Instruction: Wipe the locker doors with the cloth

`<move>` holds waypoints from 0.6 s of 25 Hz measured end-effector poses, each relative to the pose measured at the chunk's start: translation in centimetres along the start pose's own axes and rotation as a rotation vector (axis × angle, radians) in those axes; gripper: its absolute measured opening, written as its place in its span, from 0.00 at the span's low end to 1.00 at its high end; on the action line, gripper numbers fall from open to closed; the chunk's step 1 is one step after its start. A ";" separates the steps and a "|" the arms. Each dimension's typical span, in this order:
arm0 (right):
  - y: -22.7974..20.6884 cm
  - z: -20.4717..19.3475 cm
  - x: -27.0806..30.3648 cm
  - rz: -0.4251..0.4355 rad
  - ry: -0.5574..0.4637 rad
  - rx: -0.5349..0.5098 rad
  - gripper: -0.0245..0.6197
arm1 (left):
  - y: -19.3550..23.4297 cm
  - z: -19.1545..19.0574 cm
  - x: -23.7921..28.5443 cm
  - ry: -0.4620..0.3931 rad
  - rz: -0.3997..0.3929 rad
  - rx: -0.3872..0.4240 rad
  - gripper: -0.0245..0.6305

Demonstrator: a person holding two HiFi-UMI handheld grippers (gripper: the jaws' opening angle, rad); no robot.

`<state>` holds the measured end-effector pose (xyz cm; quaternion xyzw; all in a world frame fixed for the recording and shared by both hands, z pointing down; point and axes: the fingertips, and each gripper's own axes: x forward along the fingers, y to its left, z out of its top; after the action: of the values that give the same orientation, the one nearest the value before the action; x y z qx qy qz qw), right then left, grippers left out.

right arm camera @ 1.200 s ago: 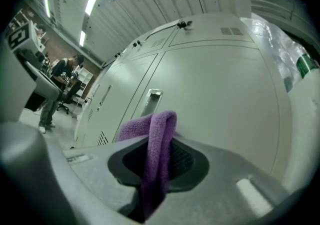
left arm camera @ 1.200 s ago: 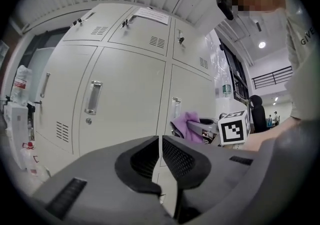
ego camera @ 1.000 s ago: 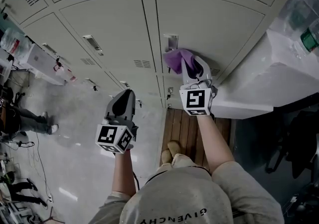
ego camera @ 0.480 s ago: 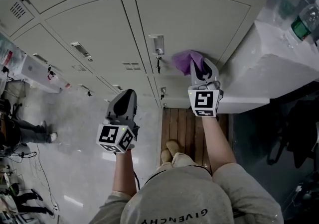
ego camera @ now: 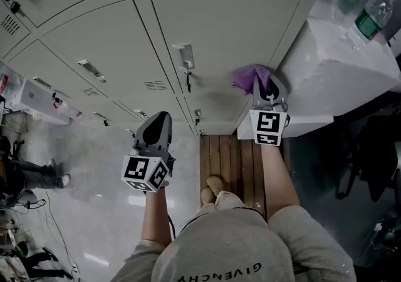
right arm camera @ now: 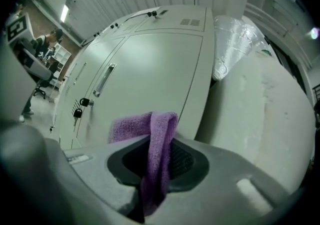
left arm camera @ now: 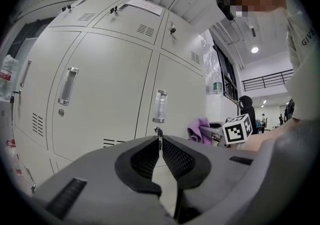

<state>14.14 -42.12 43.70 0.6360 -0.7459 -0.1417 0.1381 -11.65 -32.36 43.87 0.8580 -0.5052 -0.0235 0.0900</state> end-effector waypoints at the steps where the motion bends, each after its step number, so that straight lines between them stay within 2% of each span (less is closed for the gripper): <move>1: -0.3 -0.3 -0.1 -0.009 0.007 0.005 0.14 | -0.1 0.0 0.1 0.001 -0.003 0.000 0.07; 6: -1.3 -1.1 -0.3 -0.047 0.023 0.032 0.14 | -0.4 -0.3 0.1 0.007 -0.007 -0.002 0.07; 9: -0.9 -0.7 -0.7 -0.059 -0.024 0.085 0.13 | -0.1 -0.6 -0.2 0.008 0.003 -0.006 0.07; 11: 0.6 -0.3 -0.7 -0.024 -0.058 0.092 0.13 | 0.3 -0.9 -0.6 0.010 0.009 -0.010 0.07; 15: 6.0 0.4 0.2 0.098 -0.079 0.063 0.13 | 0.9 -1.3 -1.2 0.002 0.024 -0.018 0.07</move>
<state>8.53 -41.45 45.65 0.5965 -0.7852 -0.1362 0.0953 -12.86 -31.57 45.30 0.8511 -0.5151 -0.0261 0.0983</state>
